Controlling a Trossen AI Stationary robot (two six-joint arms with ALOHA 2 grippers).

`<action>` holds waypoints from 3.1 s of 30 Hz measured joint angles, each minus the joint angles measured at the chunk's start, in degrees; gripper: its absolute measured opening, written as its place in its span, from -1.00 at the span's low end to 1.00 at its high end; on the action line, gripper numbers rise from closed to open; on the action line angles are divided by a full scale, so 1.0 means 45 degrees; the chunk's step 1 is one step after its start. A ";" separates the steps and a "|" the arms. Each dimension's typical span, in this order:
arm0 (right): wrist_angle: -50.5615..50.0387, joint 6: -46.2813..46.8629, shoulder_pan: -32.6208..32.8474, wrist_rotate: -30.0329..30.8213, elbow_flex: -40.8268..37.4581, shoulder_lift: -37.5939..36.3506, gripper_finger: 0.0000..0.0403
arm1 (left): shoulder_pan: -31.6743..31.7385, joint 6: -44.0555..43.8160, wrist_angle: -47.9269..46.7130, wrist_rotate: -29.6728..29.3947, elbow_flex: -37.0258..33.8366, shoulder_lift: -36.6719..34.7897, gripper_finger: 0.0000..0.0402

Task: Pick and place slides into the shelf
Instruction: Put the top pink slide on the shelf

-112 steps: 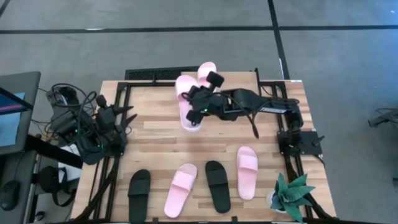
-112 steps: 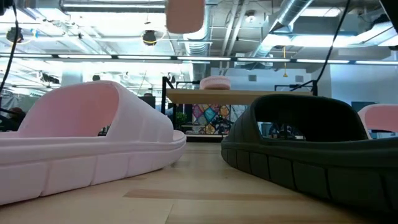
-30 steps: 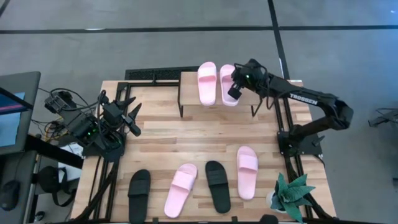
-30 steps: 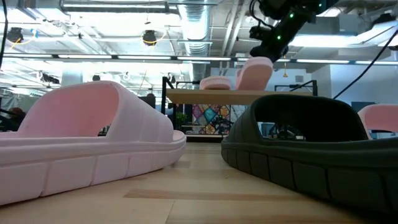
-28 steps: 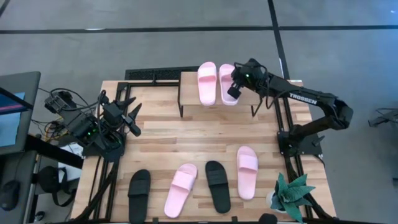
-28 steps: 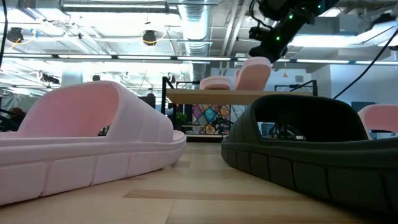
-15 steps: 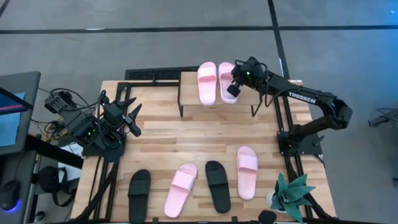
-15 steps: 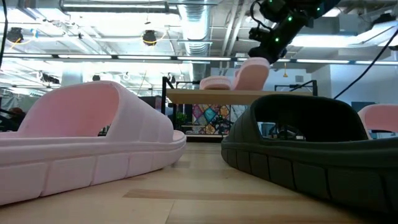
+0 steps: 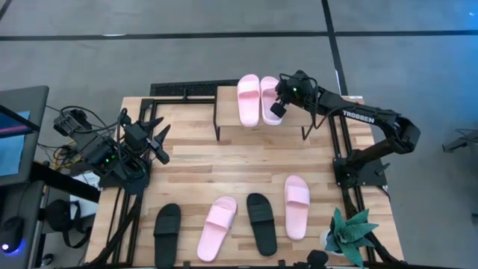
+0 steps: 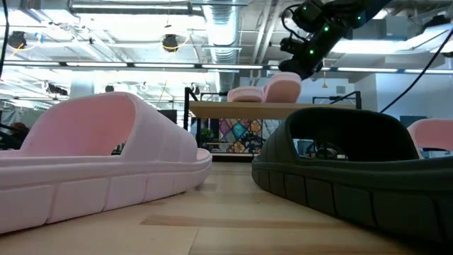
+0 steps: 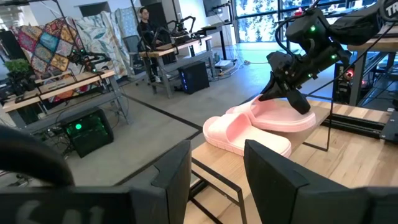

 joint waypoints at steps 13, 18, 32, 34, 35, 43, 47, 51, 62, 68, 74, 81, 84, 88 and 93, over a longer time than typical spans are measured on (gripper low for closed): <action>-0.0058 -0.0079 -0.0166 -0.0362 0.0010 0.0219 -0.99 | 0.0000 -0.0004 -0.0005 0.0000 0.0000 0.0000 -0.31; -0.0003 -0.0031 -0.0009 -0.0317 0.0038 0.0733 -0.99 | 0.0000 -0.0009 -0.0005 0.0000 0.0000 0.0000 -0.31; -0.0109 -0.0489 0.0038 -0.0171 0.0010 0.0549 -0.85 | -0.0002 -0.0014 0.0078 0.0092 0.0000 0.0000 -0.31; -0.0209 -0.0593 0.0004 -0.0149 0.0010 0.0455 -0.80 | -0.0002 -0.0014 0.0078 0.0083 0.0000 -0.0002 -0.31; -0.0303 -0.0639 0.0004 -0.0119 0.0010 0.0424 -0.78 | 0.0000 -0.0014 0.0078 0.0078 0.0000 0.0000 -0.31; -0.0552 -0.1374 0.0041 0.0097 0.0010 0.0398 -0.72 | 0.0000 -0.0156 0.0097 0.0034 0.0000 0.0000 -0.31; -0.0565 -0.1749 0.0204 0.0574 0.0005 0.0398 -0.72 | -0.0002 -0.0218 0.0139 0.0039 0.0000 0.0000 -0.31; -0.0552 -0.2058 0.0372 0.0704 -0.0005 0.0398 -0.72 | 0.0000 -0.0218 0.0200 0.0043 0.0000 0.0000 -0.31; -0.0421 -0.2124 0.0451 0.0706 0.0402 0.0398 -0.72 | -0.0001 -0.0218 0.0194 0.0049 0.0000 -0.0001 -0.31; -0.0421 -0.2124 0.0451 0.0699 0.0461 0.0398 -0.72 | -0.0005 -0.0218 0.0189 0.0053 0.0000 0.0000 -0.31; -0.0417 -0.1973 0.0298 0.0685 0.0466 0.0398 -0.72 | 0.0000 -0.0218 0.0185 0.0087 0.0000 0.0000 -0.31; -0.0926 -0.1779 0.0083 0.0669 0.0476 0.0398 -0.72 | -0.0005 -0.0218 0.0187 0.0124 0.0000 0.0000 -0.31; -0.0994 -0.1671 0.0086 0.0602 0.0476 0.0398 -0.72 | -0.0002 -0.0218 0.0185 0.0151 0.0000 0.0000 -0.31; -0.0989 -0.1343 0.0086 0.0471 0.0476 0.0398 -0.72 | -0.0002 -0.0218 0.0185 0.0131 0.0000 0.0000 -0.31; -0.1022 -0.1266 0.0086 0.0349 0.0476 0.0398 -0.72 | -0.0005 -0.0218 0.0185 0.0097 -0.0005 0.0000 -0.31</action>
